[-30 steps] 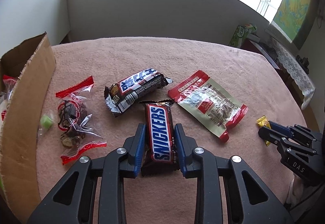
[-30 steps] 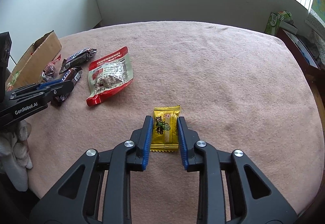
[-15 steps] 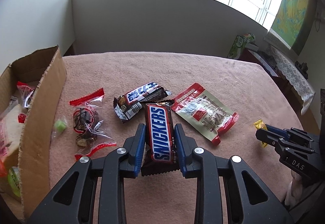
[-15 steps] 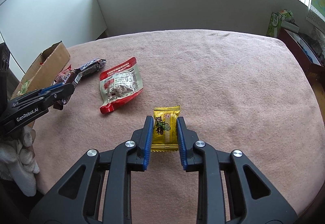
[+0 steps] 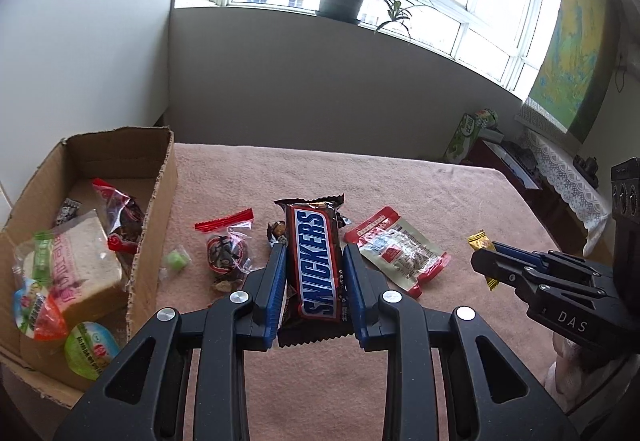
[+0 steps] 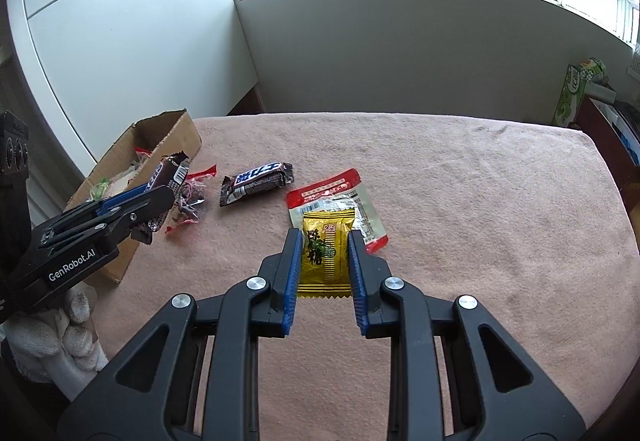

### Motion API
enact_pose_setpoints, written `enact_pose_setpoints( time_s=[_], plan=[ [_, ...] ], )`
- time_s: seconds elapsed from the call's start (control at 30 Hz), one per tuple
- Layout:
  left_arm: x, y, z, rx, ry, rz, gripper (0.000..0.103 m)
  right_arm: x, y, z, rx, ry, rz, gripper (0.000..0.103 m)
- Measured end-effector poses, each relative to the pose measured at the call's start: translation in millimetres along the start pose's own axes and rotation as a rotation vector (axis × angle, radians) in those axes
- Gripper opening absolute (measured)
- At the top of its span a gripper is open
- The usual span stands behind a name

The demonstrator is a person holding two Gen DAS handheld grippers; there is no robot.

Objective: Organize snacks
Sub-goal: 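Carry the Snickers bar into the box with the left gripper while the right drops the yellow candy there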

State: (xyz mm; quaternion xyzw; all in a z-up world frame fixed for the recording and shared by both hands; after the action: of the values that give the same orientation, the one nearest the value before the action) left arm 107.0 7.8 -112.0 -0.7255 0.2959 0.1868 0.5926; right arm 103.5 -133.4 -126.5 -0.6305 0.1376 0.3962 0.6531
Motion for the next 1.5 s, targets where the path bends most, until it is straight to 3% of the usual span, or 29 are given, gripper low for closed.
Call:
enact_pose_setpoints(
  time_s=[0.47, 0.87, 1.5],
  plan=[
    [-40.0, -31.4, 78.3, -0.107, -0.088, -0.124, 0.027, 21.4, -33.2, 113.6, -0.065, -0.192, -0.009, 0.023],
    [-37.9, -38.4, 158.9, -0.206, -0.188, -0.121, 0.027, 57.6, -21.8, 215.1, -0.159, -0.331, 0.062, 0.023],
    [-20.4, -42.4, 196.7, -0.306, -0.190, -0.063, 0.027, 95.6, -12.3, 263.6, -0.222, -0.367, 0.130, 0.025]
  ],
)
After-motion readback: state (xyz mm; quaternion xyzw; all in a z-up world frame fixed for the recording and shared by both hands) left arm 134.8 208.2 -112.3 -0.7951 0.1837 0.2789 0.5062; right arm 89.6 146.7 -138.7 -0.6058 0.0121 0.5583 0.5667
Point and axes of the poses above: each gripper's, at about its wrist camera, not at the fingertips, and x roughly the way its jaws point, z to its left, y to its underside, the point moved 10 cm from there along x, roughly the way its jaws point, and after that the axes turned 1 degree about -x, right-handed, at the moved point
